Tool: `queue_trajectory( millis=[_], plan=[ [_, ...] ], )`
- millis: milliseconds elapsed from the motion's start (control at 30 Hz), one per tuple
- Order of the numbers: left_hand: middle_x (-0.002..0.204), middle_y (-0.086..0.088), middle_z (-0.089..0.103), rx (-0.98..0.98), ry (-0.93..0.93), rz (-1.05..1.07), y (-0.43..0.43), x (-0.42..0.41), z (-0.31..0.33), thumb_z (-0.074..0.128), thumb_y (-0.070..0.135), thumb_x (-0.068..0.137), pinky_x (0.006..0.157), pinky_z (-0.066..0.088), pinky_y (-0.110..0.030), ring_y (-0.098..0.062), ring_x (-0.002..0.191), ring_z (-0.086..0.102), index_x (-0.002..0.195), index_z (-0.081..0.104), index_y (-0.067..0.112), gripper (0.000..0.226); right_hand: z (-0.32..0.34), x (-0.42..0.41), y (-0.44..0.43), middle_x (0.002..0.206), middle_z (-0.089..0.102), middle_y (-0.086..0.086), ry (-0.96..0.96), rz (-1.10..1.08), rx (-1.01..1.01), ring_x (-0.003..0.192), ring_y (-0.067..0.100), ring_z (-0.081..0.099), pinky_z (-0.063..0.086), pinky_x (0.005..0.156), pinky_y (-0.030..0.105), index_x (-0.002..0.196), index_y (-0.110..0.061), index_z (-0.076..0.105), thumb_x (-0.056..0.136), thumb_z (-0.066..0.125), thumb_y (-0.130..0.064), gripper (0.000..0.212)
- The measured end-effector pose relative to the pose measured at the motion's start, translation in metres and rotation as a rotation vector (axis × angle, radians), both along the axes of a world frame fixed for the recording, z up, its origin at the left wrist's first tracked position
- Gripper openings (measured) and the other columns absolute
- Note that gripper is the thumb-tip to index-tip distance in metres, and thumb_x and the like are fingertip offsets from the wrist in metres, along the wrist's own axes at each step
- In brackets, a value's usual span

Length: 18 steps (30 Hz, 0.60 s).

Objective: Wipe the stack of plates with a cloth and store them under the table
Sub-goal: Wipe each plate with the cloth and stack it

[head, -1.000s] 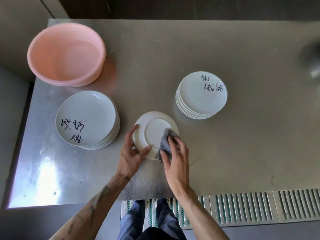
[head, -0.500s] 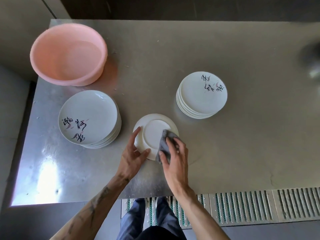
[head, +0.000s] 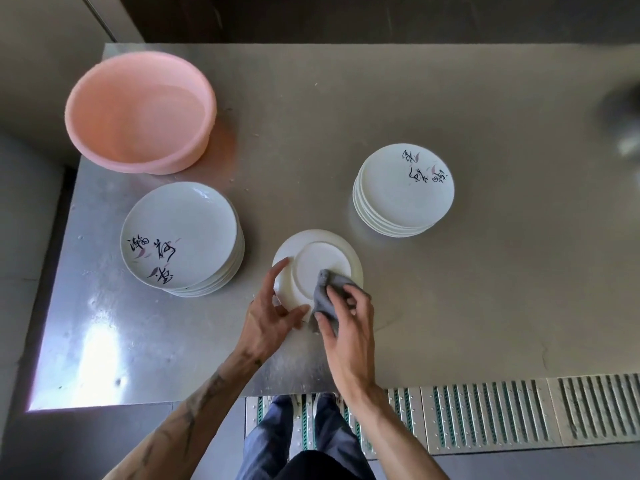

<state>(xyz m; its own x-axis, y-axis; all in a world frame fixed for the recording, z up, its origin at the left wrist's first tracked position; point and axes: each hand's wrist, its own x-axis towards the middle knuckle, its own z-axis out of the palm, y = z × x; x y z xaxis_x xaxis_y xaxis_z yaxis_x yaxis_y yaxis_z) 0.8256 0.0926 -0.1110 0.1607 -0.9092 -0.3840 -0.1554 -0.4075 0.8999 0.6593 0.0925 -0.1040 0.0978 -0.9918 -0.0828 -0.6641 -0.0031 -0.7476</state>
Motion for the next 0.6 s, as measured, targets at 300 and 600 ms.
queue_trajectory(
  millis=[300, 600],
  plan=[
    [0.083, -0.019, 0.066, 0.003, 0.046, 0.018, -0.001, 0.001, 0.007, 0.071, 0.029, 0.092, 0.071, 0.062, -0.052, -0.025, 0.072, 0.066, 0.151, 0.039, 0.049, 0.070, 0.003, 0.002, 0.010, 0.133, 0.041, -0.006, 0.010, -0.006, -0.016, 0.119, 0.013, 0.050, 0.044, 0.107, 0.024, 0.137, -0.030, 0.063, 0.091, 0.074, -0.010, 0.052],
    [0.097, -0.007, 0.079, -0.006, 0.260, 0.325, -0.016, -0.008, 0.027, 0.079, 0.006, 0.086, 0.077, 0.057, -0.023, -0.018, 0.091, 0.075, 0.121, 0.059, 0.008, 0.040, 0.020, -0.036, -0.018, 0.111, 0.056, -0.007, -0.056, -0.116, -0.018, 0.103, 0.011, 0.061, 0.044, 0.095, 0.015, 0.127, -0.019, 0.069, 0.094, 0.065, 0.001, 0.038]
  ],
)
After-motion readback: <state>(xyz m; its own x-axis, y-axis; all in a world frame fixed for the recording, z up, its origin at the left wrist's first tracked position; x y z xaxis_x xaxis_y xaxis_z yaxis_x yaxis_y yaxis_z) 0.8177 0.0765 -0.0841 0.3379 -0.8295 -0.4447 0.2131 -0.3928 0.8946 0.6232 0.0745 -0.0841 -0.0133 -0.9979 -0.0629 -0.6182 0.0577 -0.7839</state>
